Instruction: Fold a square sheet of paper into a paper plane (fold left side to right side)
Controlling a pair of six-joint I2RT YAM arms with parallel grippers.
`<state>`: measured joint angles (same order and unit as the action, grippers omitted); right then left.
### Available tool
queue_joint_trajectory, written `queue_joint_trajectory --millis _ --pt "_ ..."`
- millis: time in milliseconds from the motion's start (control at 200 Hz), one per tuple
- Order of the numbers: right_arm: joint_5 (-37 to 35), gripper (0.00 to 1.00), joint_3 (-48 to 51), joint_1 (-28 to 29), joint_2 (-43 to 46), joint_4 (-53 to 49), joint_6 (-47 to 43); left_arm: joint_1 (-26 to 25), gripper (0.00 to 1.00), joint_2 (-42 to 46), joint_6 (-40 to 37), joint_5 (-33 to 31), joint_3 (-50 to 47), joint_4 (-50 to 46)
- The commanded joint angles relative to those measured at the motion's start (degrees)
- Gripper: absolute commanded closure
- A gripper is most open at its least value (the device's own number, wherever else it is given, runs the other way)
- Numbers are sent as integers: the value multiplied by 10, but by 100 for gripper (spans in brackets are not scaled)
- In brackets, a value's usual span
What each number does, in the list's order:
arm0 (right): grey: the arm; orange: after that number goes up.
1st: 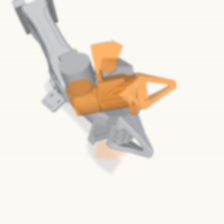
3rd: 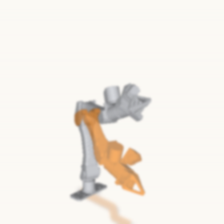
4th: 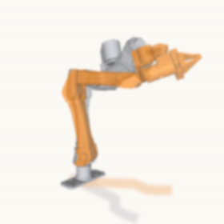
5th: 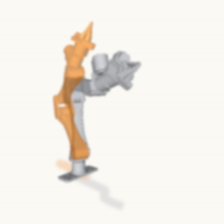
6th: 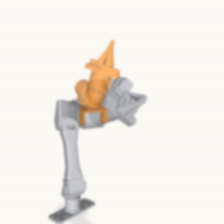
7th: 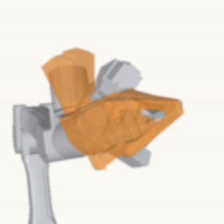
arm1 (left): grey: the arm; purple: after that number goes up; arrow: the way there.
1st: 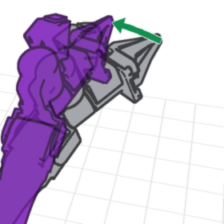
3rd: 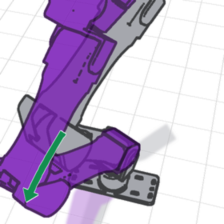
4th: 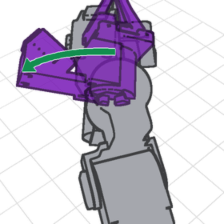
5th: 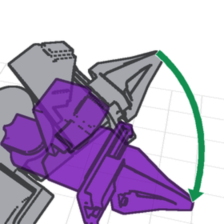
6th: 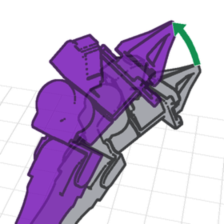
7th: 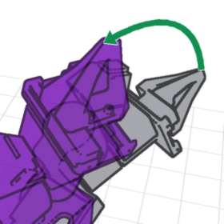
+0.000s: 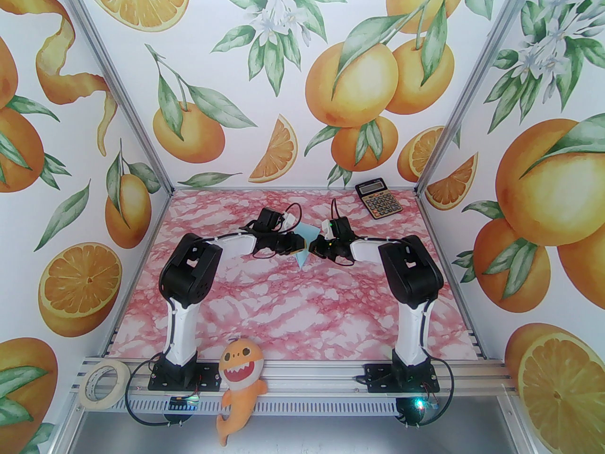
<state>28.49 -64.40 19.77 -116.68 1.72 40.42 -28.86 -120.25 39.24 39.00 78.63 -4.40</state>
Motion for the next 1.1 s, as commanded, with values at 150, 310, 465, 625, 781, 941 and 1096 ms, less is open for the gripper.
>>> queue_joint_trajectory --millis 150,310,465,625,781,941,1096 --pt "-6 98 -6 -3 -17 -12 -9 -1 76 -43 -12 -10 40 -36" --pt "-6 98 -7 -2 -16 -13 -9 0 77 -49 -18 -23 32 -43" --pt "-6 98 -9 -1 -17 -14 -9 2 77 -52 -18 -28 20 -38" --pt "-7 98 -12 0 -19 -14 -8 1 77 -53 -15 -26 13 -33" --pt "-6 98 -13 1 -15 -15 -8 1 77 -29 -13 -21 6 -22" --pt "-9 99 -19 1 -5 -18 -10 -2 76 9 -13 -10 -15 -10" --pt "-12 100 -31 1 -4 -29 -17 -8 76 26 -11 -1 -41 1"
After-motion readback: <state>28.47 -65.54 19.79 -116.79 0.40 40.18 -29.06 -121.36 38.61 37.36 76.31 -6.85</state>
